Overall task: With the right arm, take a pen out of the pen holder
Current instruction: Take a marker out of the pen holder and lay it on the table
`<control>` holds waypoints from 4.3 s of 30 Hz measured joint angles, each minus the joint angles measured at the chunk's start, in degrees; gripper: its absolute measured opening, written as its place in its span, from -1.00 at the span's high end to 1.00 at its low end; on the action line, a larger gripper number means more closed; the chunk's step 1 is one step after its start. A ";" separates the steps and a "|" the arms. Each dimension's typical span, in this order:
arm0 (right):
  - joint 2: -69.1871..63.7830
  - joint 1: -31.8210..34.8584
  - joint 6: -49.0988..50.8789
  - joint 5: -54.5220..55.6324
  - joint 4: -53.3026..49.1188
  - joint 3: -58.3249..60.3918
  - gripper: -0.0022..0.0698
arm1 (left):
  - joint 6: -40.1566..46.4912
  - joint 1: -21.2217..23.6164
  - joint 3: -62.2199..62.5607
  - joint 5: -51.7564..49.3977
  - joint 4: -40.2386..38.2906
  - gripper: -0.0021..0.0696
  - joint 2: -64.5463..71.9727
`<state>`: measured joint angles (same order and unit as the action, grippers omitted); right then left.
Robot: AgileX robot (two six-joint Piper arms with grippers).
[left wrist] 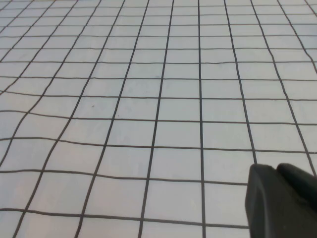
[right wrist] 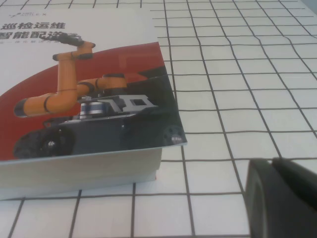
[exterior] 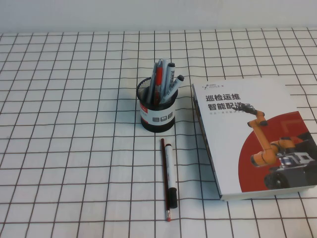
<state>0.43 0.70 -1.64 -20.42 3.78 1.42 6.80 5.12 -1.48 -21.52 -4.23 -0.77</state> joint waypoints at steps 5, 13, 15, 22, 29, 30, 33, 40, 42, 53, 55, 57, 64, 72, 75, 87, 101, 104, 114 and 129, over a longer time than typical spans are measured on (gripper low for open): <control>0.00 0.00 0.00 0.00 0.00 0.00 0.98 | 0.00 0.00 0.00 0.00 0.00 0.95 0.00; 0.00 0.00 0.00 0.00 0.00 0.00 0.98 | 0.00 0.00 0.00 0.00 0.00 0.95 0.00; 0.00 0.00 0.00 0.00 0.00 0.00 0.98 | 0.00 0.00 0.00 0.00 0.00 0.95 0.00; 0.00 0.00 0.00 0.00 0.00 0.00 0.98 | 0.00 0.00 0.00 0.00 0.00 0.95 0.00; 0.00 0.00 0.00 0.00 0.00 0.00 0.98 | 0.00 0.00 0.00 0.00 0.00 0.95 0.00; 0.00 0.00 0.00 0.00 0.21 0.00 0.98 | 0.00 0.00 0.00 0.00 0.00 0.95 0.00; 0.00 0.00 0.00 1.22 2.96 0.00 0.98 | 0.00 0.00 0.00 0.00 0.00 0.95 0.00; 0.00 0.00 0.00 10.79 22.94 0.13 0.98 | 0.00 0.00 0.00 0.00 0.00 0.95 0.00; 0.00 0.00 0.00 12.79 30.27 0.13 0.98 | 0.00 0.00 0.00 0.00 0.00 0.95 0.00; 0.00 0.00 0.00 14.31 44.51 0.13 0.98 | 0.00 0.00 0.00 0.00 0.00 0.95 0.00; 0.00 0.00 0.00 12.72 45.18 -0.14 0.98 | 0.00 0.00 0.00 0.00 0.00 0.95 0.00; -0.13 0.00 0.00 10.24 45.32 -1.88 0.98 | 0.00 0.00 0.00 0.00 0.00 0.95 0.00; -12.68 0.00 -4.18 0.17 45.20 -15.25 0.98 | 0.00 0.00 0.00 0.00 0.00 0.95 0.00; -33.61 0.00 -13.68 -11.29 43.91 -30.64 0.98 | 0.00 0.00 0.00 0.00 0.00 0.95 0.00; -40.35 0.00 -16.12 -12.58 43.23 -34.19 0.98 | 0.00 0.00 0.00 0.00 0.00 0.95 0.00; -58.81 -10.45 -20.19 -7.54 39.39 -40.65 0.98 | 0.00 0.00 0.00 0.00 0.00 0.95 0.00; -75.75 -37.21 -21.07 20.85 37.31 -44.11 0.96 | 0.00 0.00 0.00 0.00 0.00 0.95 0.00; -78.37 -39.98 -21.07 27.66 35.86 -44.24 0.82 | 0.00 0.00 0.00 0.00 0.00 0.95 0.00; -90.39 -43.39 -1.36 54.83 17.10 -44.63 -0.20 | 0.00 0.00 0.00 0.00 0.00 0.95 0.00; -110.13 -43.51 10.68 82.78 13.00 -50.30 -0.26 | 0.00 0.00 0.00 0.00 0.00 0.95 0.00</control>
<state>-109.70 -42.81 9.04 62.36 16.78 -48.88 6.80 5.12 -1.48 -21.52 -4.23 -0.77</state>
